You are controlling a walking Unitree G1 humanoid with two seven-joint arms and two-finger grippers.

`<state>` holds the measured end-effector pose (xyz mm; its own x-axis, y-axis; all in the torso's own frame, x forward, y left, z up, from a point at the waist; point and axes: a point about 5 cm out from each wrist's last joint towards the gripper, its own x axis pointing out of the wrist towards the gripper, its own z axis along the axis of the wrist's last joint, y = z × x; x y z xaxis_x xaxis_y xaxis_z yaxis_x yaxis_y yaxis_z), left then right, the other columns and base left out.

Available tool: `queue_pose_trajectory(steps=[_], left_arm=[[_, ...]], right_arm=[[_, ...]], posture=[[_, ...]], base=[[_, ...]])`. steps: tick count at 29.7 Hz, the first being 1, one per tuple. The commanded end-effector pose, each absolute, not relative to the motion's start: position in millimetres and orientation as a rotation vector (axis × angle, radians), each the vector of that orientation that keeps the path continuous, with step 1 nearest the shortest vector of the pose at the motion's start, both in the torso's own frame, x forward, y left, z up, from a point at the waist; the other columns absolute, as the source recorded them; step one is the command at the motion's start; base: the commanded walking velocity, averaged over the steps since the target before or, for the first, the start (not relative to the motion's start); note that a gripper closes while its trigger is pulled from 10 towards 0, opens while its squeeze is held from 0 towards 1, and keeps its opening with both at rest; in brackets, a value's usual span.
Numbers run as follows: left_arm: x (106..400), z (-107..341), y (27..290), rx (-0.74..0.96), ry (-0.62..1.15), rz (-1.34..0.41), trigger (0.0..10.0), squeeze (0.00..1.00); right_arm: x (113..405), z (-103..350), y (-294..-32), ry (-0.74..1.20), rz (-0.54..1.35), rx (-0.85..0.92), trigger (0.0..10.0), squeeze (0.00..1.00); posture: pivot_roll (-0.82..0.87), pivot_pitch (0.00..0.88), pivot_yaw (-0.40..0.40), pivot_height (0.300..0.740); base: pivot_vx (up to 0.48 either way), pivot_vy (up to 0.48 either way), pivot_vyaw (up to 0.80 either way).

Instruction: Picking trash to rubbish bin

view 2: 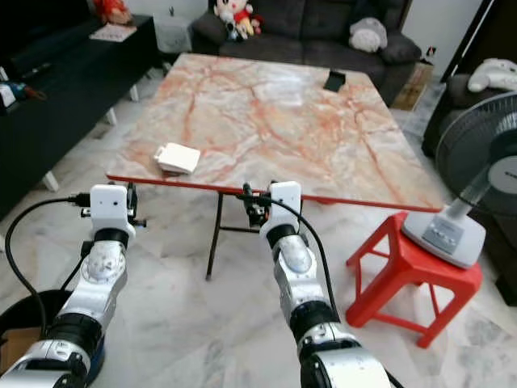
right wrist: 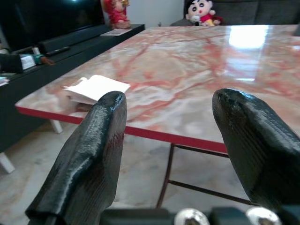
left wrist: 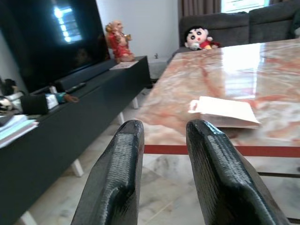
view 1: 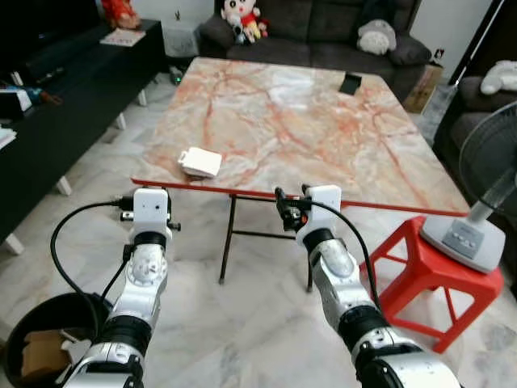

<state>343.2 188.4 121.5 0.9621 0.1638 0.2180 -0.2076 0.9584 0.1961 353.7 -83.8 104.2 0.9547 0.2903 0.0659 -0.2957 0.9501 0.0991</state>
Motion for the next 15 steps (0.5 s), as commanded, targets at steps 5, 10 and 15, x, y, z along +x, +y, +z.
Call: queue_pose_trajectory(steps=[5, 10, 15], left_arm=[[344.9, 125.2, 186.4, 0.208, -0.207, 0.187, 10.0, 0.00], [345.1, 126.7, 186.9, 0.218, -0.215, 0.191, 10.0, 0.00], [345.7, 128.3, 187.3, 0.230, -0.220, 0.189, 10.0, 0.00]], right_arm=[[355.6, 108.6, -84.6, -0.062, 0.301, 0.120, 10.0, 0.00], [356.3, 109.6, -83.4, -0.062, 0.306, 0.114, 10.0, 0.00], [356.8, 112.1, -83.4, -0.076, 0.305, 0.125, 10.0, 0.00]], posture=[[-0.01, 0.000, -0.065, 0.740], [-0.01, 0.000, -0.067, 0.740], [-0.01, 0.000, -0.065, 0.740]], base=[[0.000, 0.000, -0.15], [0.000, 0.000, -0.74], [0.000, -0.278, -0.34]])
